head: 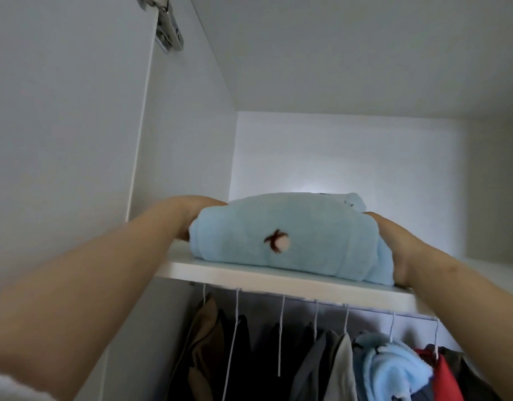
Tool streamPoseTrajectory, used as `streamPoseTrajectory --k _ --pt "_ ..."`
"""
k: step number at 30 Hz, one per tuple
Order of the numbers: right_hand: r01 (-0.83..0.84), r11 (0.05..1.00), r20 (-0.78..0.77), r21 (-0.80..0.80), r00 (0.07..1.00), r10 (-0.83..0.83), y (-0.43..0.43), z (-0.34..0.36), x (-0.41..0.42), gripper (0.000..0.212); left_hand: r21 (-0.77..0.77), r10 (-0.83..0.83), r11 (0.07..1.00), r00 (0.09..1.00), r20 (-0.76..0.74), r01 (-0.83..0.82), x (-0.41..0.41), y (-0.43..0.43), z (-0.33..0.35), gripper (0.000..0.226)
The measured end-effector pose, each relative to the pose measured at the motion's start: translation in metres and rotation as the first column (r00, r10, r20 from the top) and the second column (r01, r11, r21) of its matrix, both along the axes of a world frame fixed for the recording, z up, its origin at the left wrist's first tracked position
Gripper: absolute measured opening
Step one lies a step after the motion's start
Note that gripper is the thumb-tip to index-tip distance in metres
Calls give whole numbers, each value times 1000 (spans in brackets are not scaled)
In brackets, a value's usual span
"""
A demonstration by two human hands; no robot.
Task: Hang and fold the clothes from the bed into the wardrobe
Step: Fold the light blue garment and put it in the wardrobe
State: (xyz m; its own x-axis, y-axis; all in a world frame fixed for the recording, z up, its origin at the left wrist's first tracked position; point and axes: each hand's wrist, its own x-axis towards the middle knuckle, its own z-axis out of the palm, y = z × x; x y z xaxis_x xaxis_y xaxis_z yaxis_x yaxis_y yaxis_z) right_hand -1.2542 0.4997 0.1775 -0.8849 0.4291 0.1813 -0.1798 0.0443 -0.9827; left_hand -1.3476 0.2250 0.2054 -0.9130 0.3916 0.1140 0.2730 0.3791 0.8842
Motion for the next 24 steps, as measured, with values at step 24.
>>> streamPoseTrajectory --k 24 --pt "-37 984 -25 176 999 42 -16 -8 15 10 -637 -130 718 846 -518 -280 7 95 11 67"
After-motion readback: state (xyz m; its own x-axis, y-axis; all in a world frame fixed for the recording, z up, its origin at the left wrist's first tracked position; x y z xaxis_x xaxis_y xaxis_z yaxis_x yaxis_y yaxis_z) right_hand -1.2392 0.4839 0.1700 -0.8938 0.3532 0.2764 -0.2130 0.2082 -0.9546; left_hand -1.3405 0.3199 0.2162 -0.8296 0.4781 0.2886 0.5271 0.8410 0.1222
